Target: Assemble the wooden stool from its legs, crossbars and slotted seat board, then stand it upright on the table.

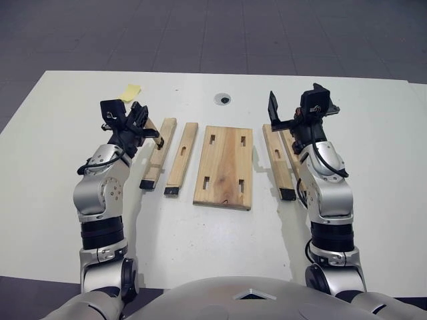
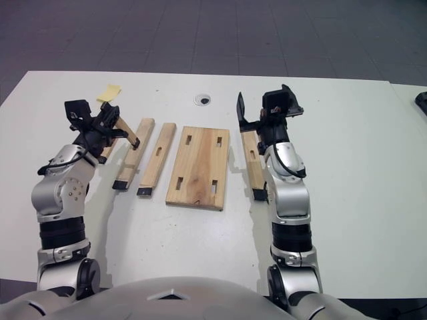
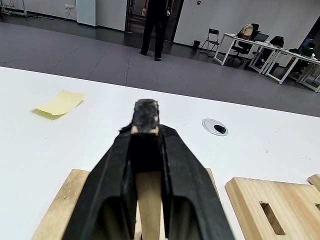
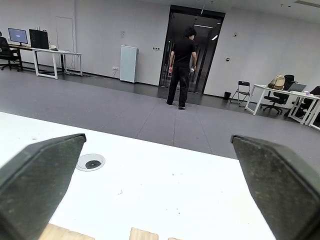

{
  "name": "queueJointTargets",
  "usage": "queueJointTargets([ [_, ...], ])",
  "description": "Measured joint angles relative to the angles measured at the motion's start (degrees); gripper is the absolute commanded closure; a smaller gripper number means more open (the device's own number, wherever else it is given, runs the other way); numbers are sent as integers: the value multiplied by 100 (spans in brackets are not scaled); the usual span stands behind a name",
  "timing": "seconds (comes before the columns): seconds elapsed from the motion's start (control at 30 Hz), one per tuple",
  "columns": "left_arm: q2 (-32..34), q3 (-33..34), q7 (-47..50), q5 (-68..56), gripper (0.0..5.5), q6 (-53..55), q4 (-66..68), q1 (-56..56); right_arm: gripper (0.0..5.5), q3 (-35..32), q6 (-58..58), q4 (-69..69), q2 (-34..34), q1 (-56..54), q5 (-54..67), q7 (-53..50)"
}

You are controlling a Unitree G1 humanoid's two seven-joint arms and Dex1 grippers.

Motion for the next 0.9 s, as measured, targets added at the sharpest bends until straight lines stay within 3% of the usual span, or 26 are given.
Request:
queueJointTargets([
  [0.9, 45, 267, -6, -376, 508, -5, 224, 57, 10, -10, 46, -26, 81, 51, 14, -57],
])
